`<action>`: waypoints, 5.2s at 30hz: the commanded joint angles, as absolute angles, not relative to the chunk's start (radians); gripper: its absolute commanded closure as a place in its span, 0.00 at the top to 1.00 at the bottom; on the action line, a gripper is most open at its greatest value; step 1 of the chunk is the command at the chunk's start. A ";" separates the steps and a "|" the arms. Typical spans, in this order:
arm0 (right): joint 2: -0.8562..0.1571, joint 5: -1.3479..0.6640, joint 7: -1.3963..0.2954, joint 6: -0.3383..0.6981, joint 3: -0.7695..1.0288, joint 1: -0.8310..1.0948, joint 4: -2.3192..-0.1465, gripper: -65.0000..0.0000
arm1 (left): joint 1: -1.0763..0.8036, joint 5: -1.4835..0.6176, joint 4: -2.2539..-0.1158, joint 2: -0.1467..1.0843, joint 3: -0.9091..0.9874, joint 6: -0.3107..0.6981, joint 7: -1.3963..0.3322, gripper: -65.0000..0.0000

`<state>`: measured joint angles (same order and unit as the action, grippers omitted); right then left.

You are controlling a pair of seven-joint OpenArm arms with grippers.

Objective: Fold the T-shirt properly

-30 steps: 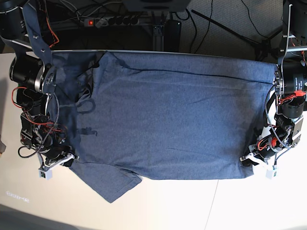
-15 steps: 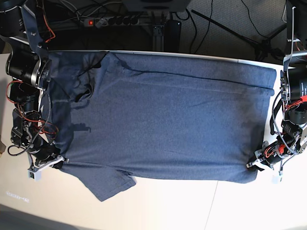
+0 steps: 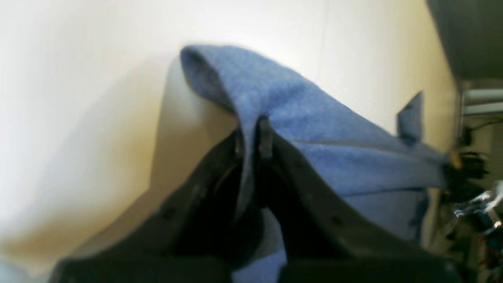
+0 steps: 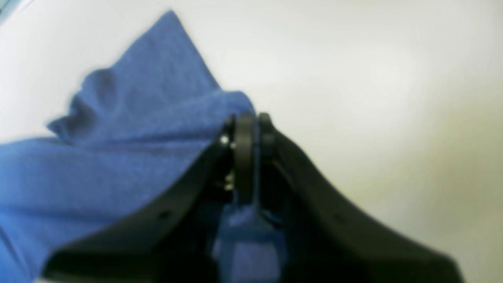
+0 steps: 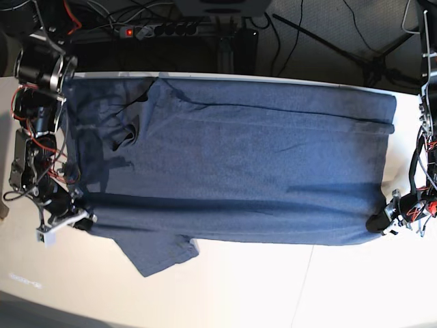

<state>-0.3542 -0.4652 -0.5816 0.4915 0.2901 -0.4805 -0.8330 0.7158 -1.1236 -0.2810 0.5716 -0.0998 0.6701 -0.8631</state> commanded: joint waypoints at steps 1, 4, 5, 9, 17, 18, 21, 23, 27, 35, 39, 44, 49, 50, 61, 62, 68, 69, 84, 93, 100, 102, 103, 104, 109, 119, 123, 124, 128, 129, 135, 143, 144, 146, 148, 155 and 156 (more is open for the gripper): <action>-0.374 -0.480 -0.564 0.592 0.292 -0.494 -0.881 0.00 | 0.740 -1.155 -0.294 0.600 -0.099 0.698 -0.858 0.00; -0.380 -0.503 -0.566 0.592 0.292 -0.428 -0.944 0.00 | 0.715 -1.201 -0.301 0.619 -0.099 0.698 -0.878 0.00; -0.385 -0.522 -0.566 0.592 0.292 -0.407 -0.958 0.00 | 0.704 -1.214 -0.309 0.625 -0.099 0.698 -0.881 0.00; -0.405 -0.546 -0.565 0.592 0.292 -0.334 -1.018 0.00 | 0.661 -1.224 -0.370 0.643 -0.099 0.698 -0.902 0.00; -0.419 -0.550 -0.565 0.591 0.292 -0.241 -1.091 0.00 | 0.566 -1.267 -0.554 0.649 -0.099 0.698 -0.968 0.00; -0.418 -0.550 -0.564 0.591 0.292 -0.236 -1.090 0.00 | 0.558 -1.267 -0.573 0.649 -0.099 0.698 -0.980 0.00; -0.418 -0.549 -0.551 0.591 0.292 -0.226 -1.090 0.00 | 0.530 -1.267 -0.614 0.649 -0.099 0.698 -0.984 0.00; -0.418 -0.548 -0.550 0.591 0.292 -0.224 -1.090 0.00 | 0.518 -1.267 -0.630 0.649 -0.099 0.698 -0.984 0.00; -0.418 -0.543 -0.550 0.591 0.292 -0.224 -1.090 0.00 | 0.509 -1.243 -0.631 0.649 -0.099 0.698 -0.984 0.00; -0.418 -0.513 -0.546 0.591 0.292 -0.224 -1.090 0.09 | 0.509 -1.157 -0.631 0.649 -0.099 0.698 -0.924 0.00; -0.418 -0.508 -0.551 0.587 0.292 -0.225 -1.090 0.62 | 0.509 -1.155 -0.631 0.649 -0.099 0.698 -0.915 0.00; -0.418 -0.551 -0.550 0.587 0.293 -0.255 -1.094 0.67 | 0.509 -1.155 -0.631 0.649 -0.099 0.698 -0.913 0.00; -0.415 -0.510 -0.552 0.587 0.293 -0.353 -1.093 0.67 | 0.509 -1.150 -0.631 0.649 -0.099 0.698 -0.913 0.00; -0.412 -0.494 -0.563 0.587 0.293 -0.379 -1.090 0.67 | 0.509 -1.144 -0.631 0.648 -0.099 0.698 -0.913 0.00; -0.348 -0.399 -0.553 0.580 0.161 -0.673 -0.666 0.67 | 0.509 -1.144 -0.632 0.648 -0.099 0.698 -0.912 0.00; -0.342 -0.396 -0.550 0.580 0.140 -0.694 -0.622 0.67 | 0.509 -1.144 -0.632 0.648 -0.099 0.698 -0.912 0.00; -0.295 -0.380 -0.542 0.573 0.102 -0.739 -0.504 0.67 | 0.509 -1.145 -0.632 0.648 -0.099 0.698 -0.913 0.00; -0.285 -0.377 -0.542 0.573 0.102 -0.739 -0.501 0.67 | 0.509 -1.145 -0.632 0.648 -0.099 0.698 -0.913 0.00; -0.149 -0.186 -0.519 0.573 0.101 -0.739 -0.502 0.60 | 0.510 -1.151 -0.632 0.648 -0.099 0.698 -0.912 0.00; -0.155 -0.032 -0.464 0.574 0.101 -0.734 -0.502 0.00 | 0.510 -1.149 -0.632 0.648 -0.099 0.698 -0.912 0.00; -0.155 0.000 -0.422 0.583 0.098 -0.733 -0.553 0.00 | 0.510 -1.105 -0.632 0.649 -0.099 0.698 -0.849 0.00; -0.158 -0.010 -0.422 0.584 0.083 -0.729 -0.601 0.00 | 0.509 -1.105 -0.632 0.648 -0.099 0.698 -0.849 0.00; -0.162 -0.022 -0.422 0.584 0.068 -0.719 -0.637 0.00 | 0.509 -1.105 -0.632 0.649 -0.099 0.698 -0.849 0.00; -0.169 -0.039 -0.423 0.584 0.047 -0.705 -0.678 0.00 | 0.509 -1.105 -0.632 0.649 -0.099 0.698 -0.849 0.00; -0.238 -0.083 -0.422 0.583 -0.099 -0.578 -0.935 0.00 | 0.509 -1.104 -0.635 0.649 -0.099 0.698 -0.849 0.00; -0.431 -0.157 -0.468 0.583 -0.174 -0.267 -1.440 0.00 | 0.476 -1.148 -0.661 0.654 -0.099 0.698 -0.896 0.00; -0.508 -0.158 -0.468 0.582 -0.174 -0.160 -1.599 0.00 | 0.382 -1.148 -0.814 0.675 -0.099 0.698 -0.894 0.00; -0.524 -0.160 -0.469 0.580 -0.174 -0.137 -1.631 0.00 | 0.355 -1.151 -0.868 0.682 -0.099 0.698 -0.894 0.00; -0.577 -0.161 -0.468 0.580 -0.171 -0.051 -1.729 0.00 | 0.260 -1.170 -1.058 0.717 -0.099 0.698 -0.893 0.00; -0.587 -0.161 -0.468 0.580 -0.167 -0.031 -1.749 0.00 | 0.245 -1.167 -1.092 0.726 -0.099 0.698 -0.894 0.00; -0.604 -0.162 -0.472 0.580 -0.088 0.070 -1.832 0.00 | 0.185 -1.121 -1.193 0.778 -0.099 0.698 -0.879 0.00; -0.604 -0.184 -0.472 0.580 0.036 0.226 -1.968 0.00 | 0.080 -1.084 -1.342 0.843 -0.078 0.698 -0.849 0.00; -0.604 -0.184 -0.472 0.580 0.047 0.247 -1.986 0.00 | 0.068 -1.083 -1.363 0.846 -0.078 0.698 -0.849 0.00; -0.603 -0.183 -0.471 0.580 0.062 0.279 -2.015 0.00 | 0.048 -1.083 -1.395 0.848 -0.078 0.698 -0.849 0.00; -0.603 -0.183 -0.472 0.580 0.076 0.303 -2.034 0.00 | 0.033 -1.083 -1.420 0.848 -0.078 0.698 -0.849 0.00; -0.603 -0.184 -0.493 0.580 0.093 0.342 -2.032 0.00 | -0.009 -1.080 -1.450 0.848 -0.078 0.698 -0.863 0.00; -0.603 -0.184 -0.503 0.580 0.093 0.341 -2.029 0.00 | -0.012 -1.082 -1.450 0.848 -0.078 0.698 -0.874 0.00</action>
<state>-0.5869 -0.1795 -0.5217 0.5034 0.0807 0.3492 -2.0159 -0.0280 -1.0653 -1.4372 0.8230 -0.0910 0.6819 -0.8917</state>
